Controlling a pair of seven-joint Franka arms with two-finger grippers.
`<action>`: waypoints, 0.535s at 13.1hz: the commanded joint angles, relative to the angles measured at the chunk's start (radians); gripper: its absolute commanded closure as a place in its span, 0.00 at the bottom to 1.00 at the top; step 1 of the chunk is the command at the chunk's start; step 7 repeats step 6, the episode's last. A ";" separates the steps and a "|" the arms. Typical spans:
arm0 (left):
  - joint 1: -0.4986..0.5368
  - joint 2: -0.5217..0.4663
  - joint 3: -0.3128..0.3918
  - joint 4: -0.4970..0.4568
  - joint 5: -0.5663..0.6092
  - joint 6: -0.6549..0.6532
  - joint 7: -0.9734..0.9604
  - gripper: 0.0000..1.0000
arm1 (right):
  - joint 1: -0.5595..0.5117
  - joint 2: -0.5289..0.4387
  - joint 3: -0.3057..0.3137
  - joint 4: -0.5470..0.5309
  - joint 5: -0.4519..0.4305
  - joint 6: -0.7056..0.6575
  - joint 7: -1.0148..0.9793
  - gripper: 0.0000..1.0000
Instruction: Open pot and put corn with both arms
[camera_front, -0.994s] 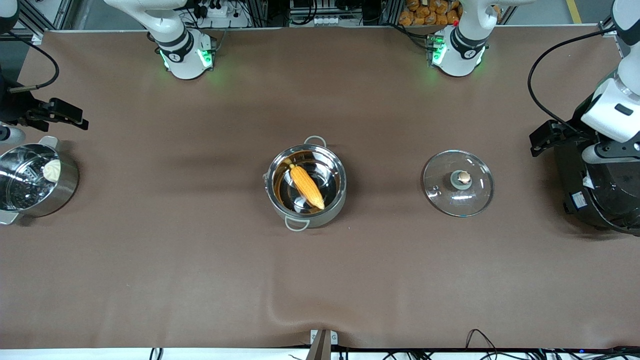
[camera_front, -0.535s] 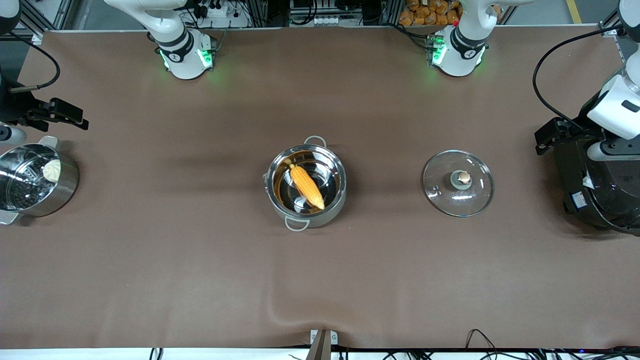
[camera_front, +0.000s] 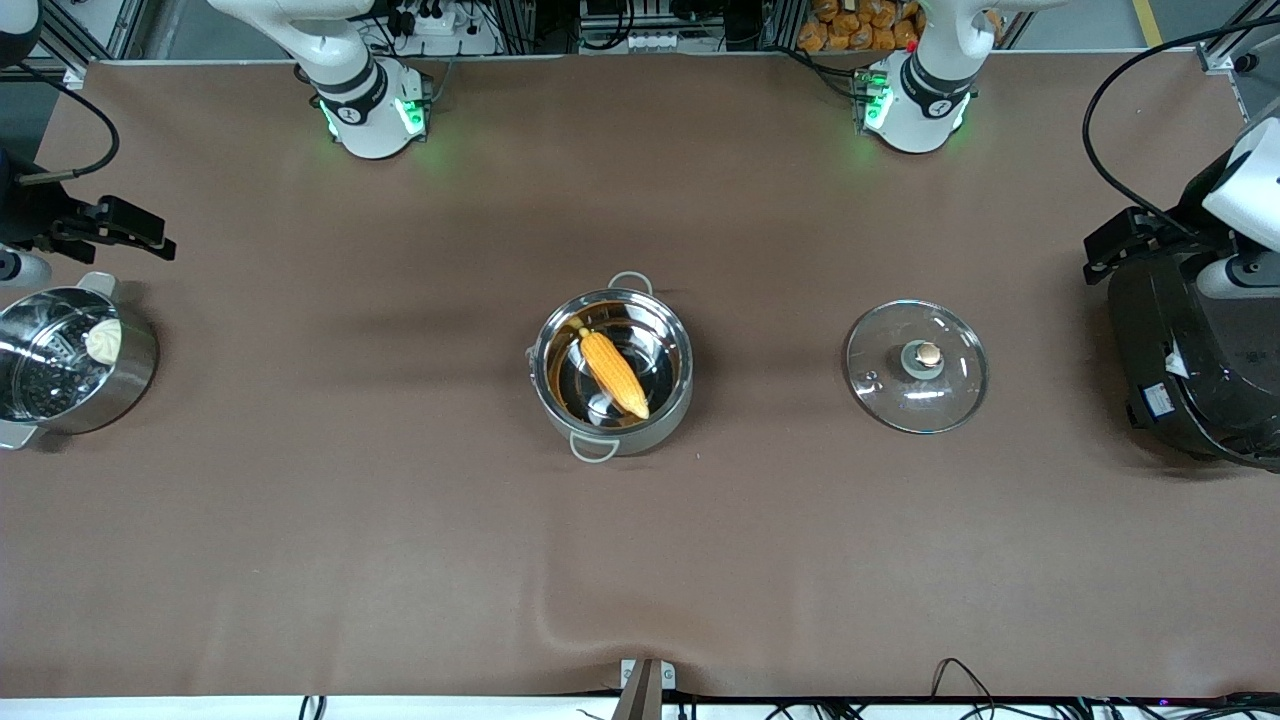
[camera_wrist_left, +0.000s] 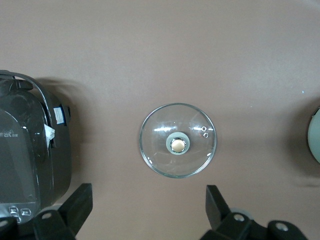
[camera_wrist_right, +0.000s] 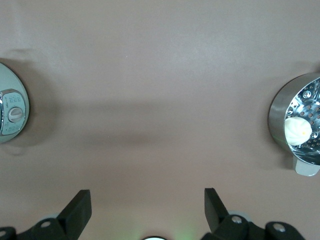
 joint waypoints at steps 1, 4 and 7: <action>0.013 -0.003 -0.001 0.014 -0.024 -0.024 0.032 0.00 | 0.010 -0.035 0.000 -0.029 -0.016 0.008 0.019 0.00; 0.012 -0.001 -0.001 0.014 -0.012 -0.024 0.027 0.00 | 0.010 -0.035 0.000 -0.029 -0.016 0.005 0.019 0.00; 0.012 -0.001 -0.004 0.014 -0.010 -0.024 0.022 0.00 | 0.010 -0.035 0.000 -0.029 -0.016 0.002 0.019 0.00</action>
